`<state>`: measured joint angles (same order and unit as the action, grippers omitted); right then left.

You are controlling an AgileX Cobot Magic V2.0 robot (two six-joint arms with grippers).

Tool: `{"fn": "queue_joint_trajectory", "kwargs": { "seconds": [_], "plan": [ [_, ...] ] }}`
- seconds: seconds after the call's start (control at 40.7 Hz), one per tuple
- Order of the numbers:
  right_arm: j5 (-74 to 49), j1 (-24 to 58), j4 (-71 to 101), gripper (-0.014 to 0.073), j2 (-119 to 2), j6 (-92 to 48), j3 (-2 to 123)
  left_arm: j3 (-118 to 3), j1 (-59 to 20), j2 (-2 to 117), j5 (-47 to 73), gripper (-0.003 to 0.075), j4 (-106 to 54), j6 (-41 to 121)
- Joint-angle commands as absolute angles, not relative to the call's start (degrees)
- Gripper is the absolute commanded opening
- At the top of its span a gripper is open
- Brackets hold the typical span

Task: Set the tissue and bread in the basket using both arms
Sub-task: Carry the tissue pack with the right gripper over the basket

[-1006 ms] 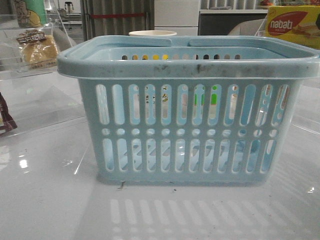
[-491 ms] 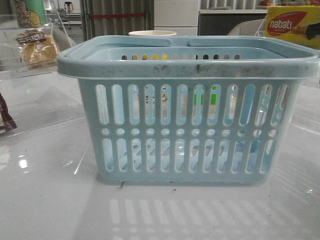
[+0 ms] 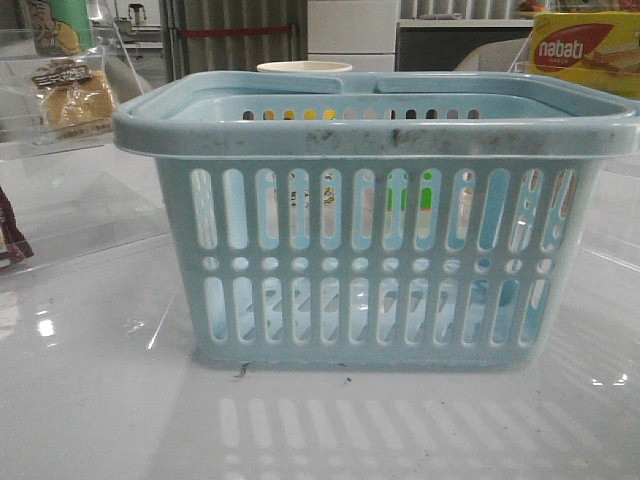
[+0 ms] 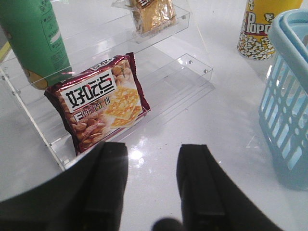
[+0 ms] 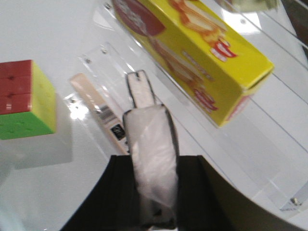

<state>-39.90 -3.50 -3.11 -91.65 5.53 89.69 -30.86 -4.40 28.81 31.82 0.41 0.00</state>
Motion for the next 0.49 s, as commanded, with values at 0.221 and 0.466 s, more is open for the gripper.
{"fn": "queue_joint_trajectory", "kwargs": {
  "seconds": [0.221,0.466],
  "plan": [
    [-43.8,10.8,-2.5,0.0195,-81.7,3.0,91.7,-32.5,-4.4,29.5,27.2,0.0326,0.0,0.0],
    [-42.3,24.6,-2.5,0.0195,-81.7,1.7,86.0,-32.5,-4.4,29.5,27.2,0.0326,0.0,0.0]
  ]
}}
